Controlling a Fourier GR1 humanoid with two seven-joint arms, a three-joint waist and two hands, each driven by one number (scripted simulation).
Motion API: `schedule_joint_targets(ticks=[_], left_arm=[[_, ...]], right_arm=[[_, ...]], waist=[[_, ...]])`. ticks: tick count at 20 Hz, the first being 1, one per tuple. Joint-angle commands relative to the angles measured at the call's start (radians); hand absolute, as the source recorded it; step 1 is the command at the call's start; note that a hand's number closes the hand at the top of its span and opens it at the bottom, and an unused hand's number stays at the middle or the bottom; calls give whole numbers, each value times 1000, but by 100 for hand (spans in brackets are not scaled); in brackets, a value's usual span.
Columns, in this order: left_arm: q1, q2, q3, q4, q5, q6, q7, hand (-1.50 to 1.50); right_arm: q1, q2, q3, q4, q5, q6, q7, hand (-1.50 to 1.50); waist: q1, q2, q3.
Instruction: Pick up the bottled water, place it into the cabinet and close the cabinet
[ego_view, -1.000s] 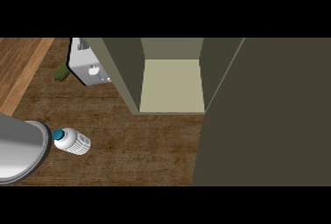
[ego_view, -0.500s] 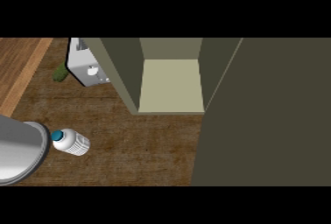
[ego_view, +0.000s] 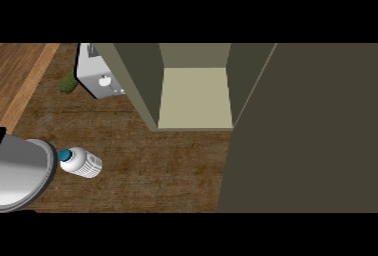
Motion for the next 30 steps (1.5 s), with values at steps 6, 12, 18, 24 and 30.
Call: schedule_joint_targets(ticks=[6,12,18,24,30], left_arm=[[-42,-15,-3,283,-115,-49,-166,-150],[-54,17,49,518,-99,-159,-340,-150],[-113,7,36,715,-172,-161,-476,-150],[-112,20,68,854,-176,-187,-593,-150],[-179,55,94,1070,-195,-212,-719,-150]], right_arm=[[48,-51,-2,-189,22,1,59,-150],[-89,-18,45,-137,78,-60,137,-150],[-50,-58,20,-179,41,-51,120,-150],[-25,-87,10,-194,33,-46,123,-150],[-61,-80,88,-206,107,-93,164,-150]], waist=[[-9,0,0],[2,1,-1],[-6,1,-1],[-2,0,0],[-7,0,-1]])
